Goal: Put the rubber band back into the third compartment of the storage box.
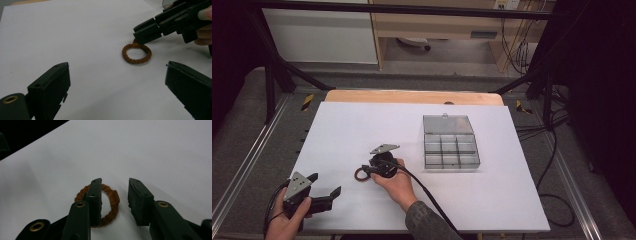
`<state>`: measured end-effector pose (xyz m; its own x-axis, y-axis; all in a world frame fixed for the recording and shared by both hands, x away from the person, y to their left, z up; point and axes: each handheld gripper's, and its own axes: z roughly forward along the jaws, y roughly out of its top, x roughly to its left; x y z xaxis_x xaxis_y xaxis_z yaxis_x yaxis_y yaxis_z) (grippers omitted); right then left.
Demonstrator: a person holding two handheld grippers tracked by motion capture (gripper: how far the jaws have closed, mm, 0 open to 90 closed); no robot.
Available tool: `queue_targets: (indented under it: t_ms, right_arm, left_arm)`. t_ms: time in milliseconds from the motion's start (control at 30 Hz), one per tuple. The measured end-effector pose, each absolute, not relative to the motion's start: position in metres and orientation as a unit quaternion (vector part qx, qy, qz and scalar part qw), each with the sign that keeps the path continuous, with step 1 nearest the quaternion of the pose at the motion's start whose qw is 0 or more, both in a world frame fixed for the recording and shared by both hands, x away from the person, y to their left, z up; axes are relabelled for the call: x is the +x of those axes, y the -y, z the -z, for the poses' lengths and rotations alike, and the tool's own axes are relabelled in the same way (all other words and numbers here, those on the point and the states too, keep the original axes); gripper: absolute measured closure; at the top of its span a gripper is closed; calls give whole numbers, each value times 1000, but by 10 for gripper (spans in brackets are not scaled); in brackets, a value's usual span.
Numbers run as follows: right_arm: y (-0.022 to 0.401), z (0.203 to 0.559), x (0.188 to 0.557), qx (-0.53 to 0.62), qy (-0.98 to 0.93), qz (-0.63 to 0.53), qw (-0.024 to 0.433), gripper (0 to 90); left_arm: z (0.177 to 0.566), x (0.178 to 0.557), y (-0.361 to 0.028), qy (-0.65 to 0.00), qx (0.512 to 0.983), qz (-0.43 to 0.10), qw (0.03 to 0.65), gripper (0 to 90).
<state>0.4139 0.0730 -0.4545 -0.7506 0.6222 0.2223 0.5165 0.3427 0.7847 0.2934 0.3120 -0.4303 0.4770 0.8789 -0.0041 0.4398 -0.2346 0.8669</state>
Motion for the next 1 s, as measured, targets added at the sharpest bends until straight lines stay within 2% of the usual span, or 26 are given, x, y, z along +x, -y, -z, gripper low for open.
queue_targets:
  t_ms: [400, 1000]
  right_arm:
    - [-79, 462, 414, 335, -832, -436, 68, 840]
    - [-55, 444, 422, 350, -805, -475, 65, 843]
  left_arm:
    - [430, 293, -312, -442, 746, -253, 430, 61]
    - [430, 293, -313, -443, 745, -255, 428, 60]
